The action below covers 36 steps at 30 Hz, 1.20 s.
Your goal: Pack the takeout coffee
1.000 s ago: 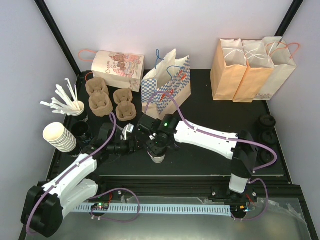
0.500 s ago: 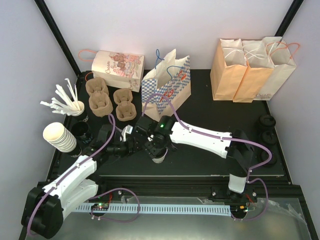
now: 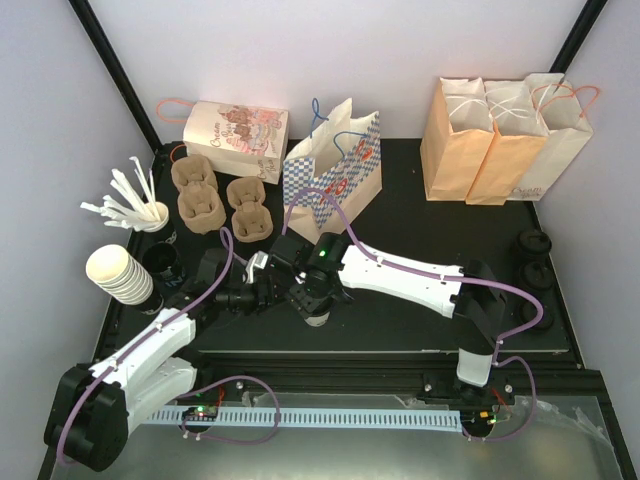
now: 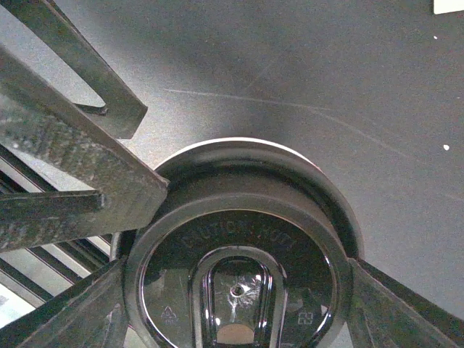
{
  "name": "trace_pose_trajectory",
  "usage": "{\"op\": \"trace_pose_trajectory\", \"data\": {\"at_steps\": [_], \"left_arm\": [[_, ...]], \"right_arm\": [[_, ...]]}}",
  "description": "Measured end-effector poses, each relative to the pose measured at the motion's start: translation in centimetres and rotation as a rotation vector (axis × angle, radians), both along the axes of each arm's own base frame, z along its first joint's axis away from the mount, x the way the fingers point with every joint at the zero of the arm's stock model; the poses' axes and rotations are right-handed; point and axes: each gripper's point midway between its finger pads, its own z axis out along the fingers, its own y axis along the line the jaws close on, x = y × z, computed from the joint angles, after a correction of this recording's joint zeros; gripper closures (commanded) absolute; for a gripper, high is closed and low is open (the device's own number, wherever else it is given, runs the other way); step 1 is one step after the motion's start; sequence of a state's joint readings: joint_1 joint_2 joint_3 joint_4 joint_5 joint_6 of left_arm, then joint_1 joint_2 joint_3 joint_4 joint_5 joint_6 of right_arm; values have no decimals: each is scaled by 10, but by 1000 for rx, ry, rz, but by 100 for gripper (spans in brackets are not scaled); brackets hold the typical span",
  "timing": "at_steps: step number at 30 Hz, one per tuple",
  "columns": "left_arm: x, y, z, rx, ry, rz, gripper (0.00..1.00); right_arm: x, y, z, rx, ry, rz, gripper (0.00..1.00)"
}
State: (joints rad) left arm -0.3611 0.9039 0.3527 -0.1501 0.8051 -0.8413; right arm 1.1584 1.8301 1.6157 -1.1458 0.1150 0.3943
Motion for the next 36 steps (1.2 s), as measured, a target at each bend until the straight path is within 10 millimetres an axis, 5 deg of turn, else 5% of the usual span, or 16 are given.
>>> {"op": "trace_pose_trajectory", "data": {"at_steps": [17,36], "left_arm": [[-2,-1,-4,1,15,-21,46],[-5,-3,-5,-7,25,-40,57]], "right_arm": [[-1,1,-2,-5,-1,4,20],[-1,1,-9,-3,-2,3,17]]}}
